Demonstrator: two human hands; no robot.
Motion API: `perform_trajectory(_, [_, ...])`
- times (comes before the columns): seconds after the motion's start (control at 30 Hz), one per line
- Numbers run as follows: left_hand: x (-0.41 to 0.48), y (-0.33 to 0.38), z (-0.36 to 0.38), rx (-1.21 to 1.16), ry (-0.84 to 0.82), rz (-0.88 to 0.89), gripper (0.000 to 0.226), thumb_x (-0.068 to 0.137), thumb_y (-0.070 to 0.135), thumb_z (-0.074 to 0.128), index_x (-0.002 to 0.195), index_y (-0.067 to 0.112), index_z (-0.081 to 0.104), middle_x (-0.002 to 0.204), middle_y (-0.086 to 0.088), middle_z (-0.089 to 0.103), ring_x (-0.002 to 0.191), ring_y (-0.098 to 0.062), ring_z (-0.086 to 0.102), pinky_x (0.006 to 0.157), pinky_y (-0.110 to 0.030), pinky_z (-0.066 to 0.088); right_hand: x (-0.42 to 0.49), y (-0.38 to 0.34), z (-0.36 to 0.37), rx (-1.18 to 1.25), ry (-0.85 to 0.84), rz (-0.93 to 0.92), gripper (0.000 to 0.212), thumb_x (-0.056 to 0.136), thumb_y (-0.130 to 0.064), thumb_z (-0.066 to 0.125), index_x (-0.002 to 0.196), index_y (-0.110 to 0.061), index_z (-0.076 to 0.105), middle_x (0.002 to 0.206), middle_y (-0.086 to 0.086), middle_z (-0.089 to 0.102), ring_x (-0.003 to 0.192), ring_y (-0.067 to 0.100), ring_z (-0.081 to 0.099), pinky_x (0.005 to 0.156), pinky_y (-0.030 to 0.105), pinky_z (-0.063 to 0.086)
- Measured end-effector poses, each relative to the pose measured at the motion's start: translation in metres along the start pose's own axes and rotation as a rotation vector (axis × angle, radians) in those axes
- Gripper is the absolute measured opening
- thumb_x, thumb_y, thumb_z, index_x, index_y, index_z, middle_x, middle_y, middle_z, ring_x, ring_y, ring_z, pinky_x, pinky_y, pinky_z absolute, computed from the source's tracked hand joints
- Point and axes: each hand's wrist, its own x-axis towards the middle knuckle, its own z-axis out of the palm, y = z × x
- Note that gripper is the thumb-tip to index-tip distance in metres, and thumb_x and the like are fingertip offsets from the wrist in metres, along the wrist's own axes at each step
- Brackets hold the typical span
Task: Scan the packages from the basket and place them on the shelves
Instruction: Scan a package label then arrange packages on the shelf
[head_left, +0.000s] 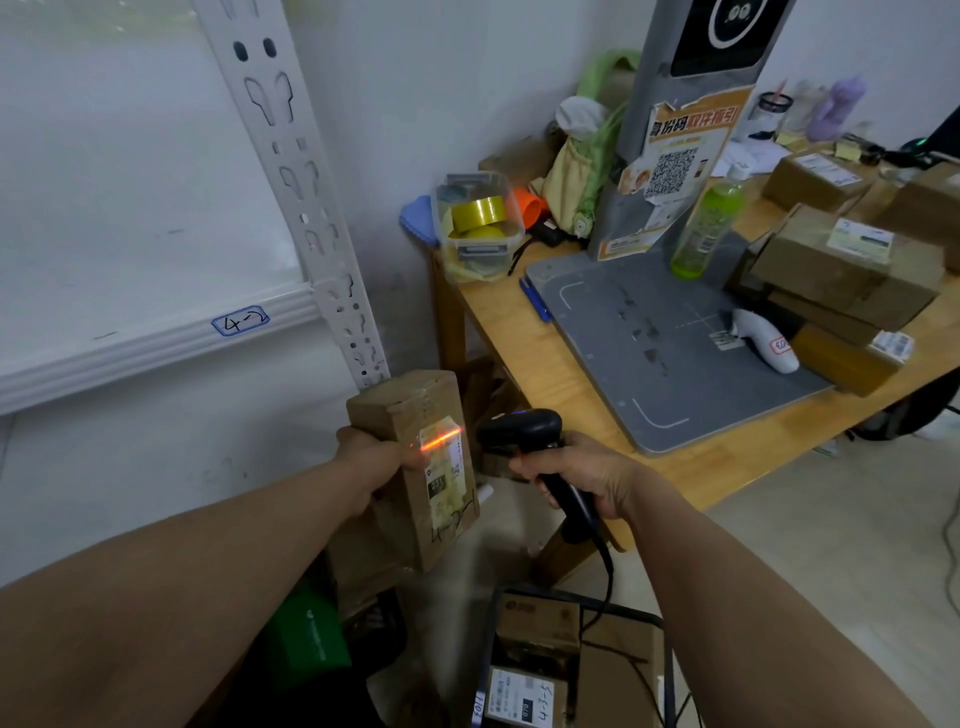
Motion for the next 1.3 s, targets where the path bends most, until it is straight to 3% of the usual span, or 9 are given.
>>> perform_trajectory(0.2, [0.005,0.000,-0.001,0.006,0.013,0.004,0.083,0.067,0.011,0.090,0.134,0.012,0.041,0.126,-0.009,0.059,0.117,-0.035,0.056,0.078,-0.044,0.049,0.003,-0.006,-0.009,-0.053,0.058,0.025,0.041,0.081,-0.017,0.082,0.118,-0.009,0.068,0.083,0.008,0.062,0.073,0.020,0.058,0.069,0.034,0.048])
perform_trajectory(0.37, [0.010,-0.006,-0.004,0.001,-0.014,-0.025,0.088,0.066,0.011,0.090,0.135,0.013,0.036,0.126,-0.009,0.057,0.119,-0.036,0.054,0.086,-0.049,0.049,0.013,-0.022,-0.021,-0.520,0.425,-0.058,0.032,0.085,-0.021,0.078,0.112,-0.025,0.060,0.099,-0.007,0.063,0.101,0.019,0.059,0.086,0.033,0.042])
perform_trajectory(0.57, [0.016,-0.002,-0.017,0.020,-0.140,-0.039,0.111,0.036,0.025,0.097,0.135,0.019,0.046,0.122,-0.005,0.065,0.111,-0.032,0.061,0.092,-0.054,0.054,0.039,-0.011,-0.043,-0.737,0.716,0.045,0.028,0.089,-0.012,0.070,0.116,-0.013,0.063,0.098,0.007,0.066,0.094,0.025,0.064,0.080,0.038,0.054])
perform_trajectory(0.77, [0.009,0.008,-0.023,0.003,-0.233,-0.028,0.092,0.056,0.012,0.094,0.134,0.021,0.047,0.124,-0.003,0.064,0.116,-0.030,0.057,0.101,-0.058,0.047,0.051,0.002,-0.053,-0.758,0.807,0.162,0.020,0.098,-0.016,0.056,0.116,-0.009,0.061,0.101,0.011,0.067,0.091,0.026,0.064,0.076,0.039,0.055])
perform_trajectory(0.93, [0.006,0.004,-0.031,-0.006,-0.253,-0.018,0.094,0.052,0.013,0.095,0.133,0.020,0.048,0.121,-0.004,0.067,0.113,-0.030,0.060,0.098,-0.056,0.049,0.043,0.002,-0.046,-0.714,0.856,0.162,0.047,0.094,-0.013,0.060,0.137,-0.013,0.040,0.121,0.018,0.060,0.114,0.036,0.059,0.093,0.050,0.051])
perform_trajectory(1.07, [0.002,-0.004,-0.048,-0.022,-0.266,0.000,0.110,0.034,0.022,0.098,0.133,0.021,0.050,0.119,-0.002,0.070,0.114,-0.031,0.062,0.099,-0.056,0.050,0.029,-0.017,-0.020,-1.018,0.935,-0.041,0.068,0.087,-0.024,0.069,0.145,-0.021,0.035,0.138,0.016,0.047,0.130,0.037,0.043,0.109,0.053,0.037])
perform_trajectory(1.13, [-0.008,-0.006,-0.060,-0.028,-0.278,0.017,0.105,0.038,0.019,0.098,0.132,0.020,0.051,0.118,-0.003,0.071,0.112,-0.031,0.064,0.098,-0.054,0.052,0.024,-0.034,0.002,-0.973,0.793,-0.154,0.065,0.085,-0.022,0.069,0.143,-0.026,0.040,0.138,0.011,0.047,0.128,0.033,0.044,0.105,0.048,0.042])
perform_trajectory(1.23, [-0.030,-0.009,-0.083,-0.010,-0.303,0.038,0.092,0.053,0.007,0.092,0.131,0.019,0.047,0.119,-0.004,0.069,0.113,-0.031,0.062,0.098,-0.053,0.052,0.018,-0.063,0.050,-0.637,0.340,-0.114,0.064,0.084,-0.017,0.071,0.140,-0.032,0.044,0.131,0.003,0.052,0.108,0.018,0.055,0.082,0.032,0.050])
perform_trajectory(1.3, [-0.044,-0.017,-0.106,0.019,-0.293,0.038,0.087,0.058,0.003,0.090,0.129,0.023,0.043,0.121,-0.003,0.065,0.114,-0.030,0.059,0.099,-0.052,0.051,0.018,-0.077,0.086,-0.465,0.132,-0.065,0.074,0.077,-0.017,0.075,0.141,-0.036,0.044,0.135,0.000,0.053,0.112,0.020,0.056,0.090,0.036,0.052])
